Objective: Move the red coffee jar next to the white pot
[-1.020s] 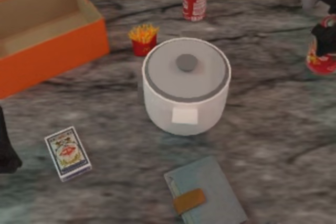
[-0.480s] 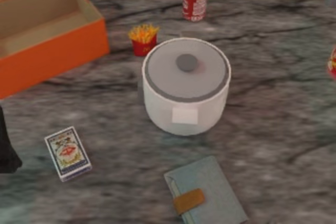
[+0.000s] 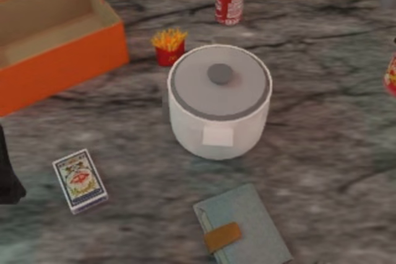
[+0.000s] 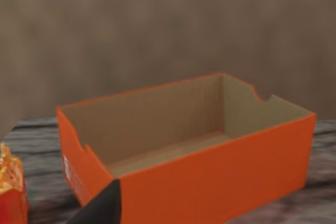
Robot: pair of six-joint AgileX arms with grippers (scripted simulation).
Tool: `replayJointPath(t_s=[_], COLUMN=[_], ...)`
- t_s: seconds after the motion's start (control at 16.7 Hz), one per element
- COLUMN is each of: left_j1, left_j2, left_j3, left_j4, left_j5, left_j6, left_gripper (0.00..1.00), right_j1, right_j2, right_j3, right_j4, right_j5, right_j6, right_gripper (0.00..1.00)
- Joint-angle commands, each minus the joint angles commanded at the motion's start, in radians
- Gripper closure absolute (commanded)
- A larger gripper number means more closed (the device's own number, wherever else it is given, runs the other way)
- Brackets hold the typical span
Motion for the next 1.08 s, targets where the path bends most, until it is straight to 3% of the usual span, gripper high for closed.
replayJointPath(t_s=[0.24, 0.78, 1.08], left_j1=[0.0, 0.0, 0.0], left_j2=[0.0, 0.0, 0.0], left_j3=[0.0, 0.0, 0.0], left_j4=[0.0, 0.0, 0.0], left_j5=[0.0, 0.0, 0.0], left_j6=[0.0, 0.0, 0.0], left_gripper=[0.0, 0.0, 0.0], right_j1=[0.057, 0.246, 0.302], right_j2=[0.01, 0.002, 0.005], right_j3=[-0.029, -0.13, -0.173], right_j4=[0.035, 0.187, 0.222], right_j5=[0.019, 0.093, 0.113], right_j6=[0.194, 0.93, 1.091], right_gripper=[1.0, 1.0, 1.0])
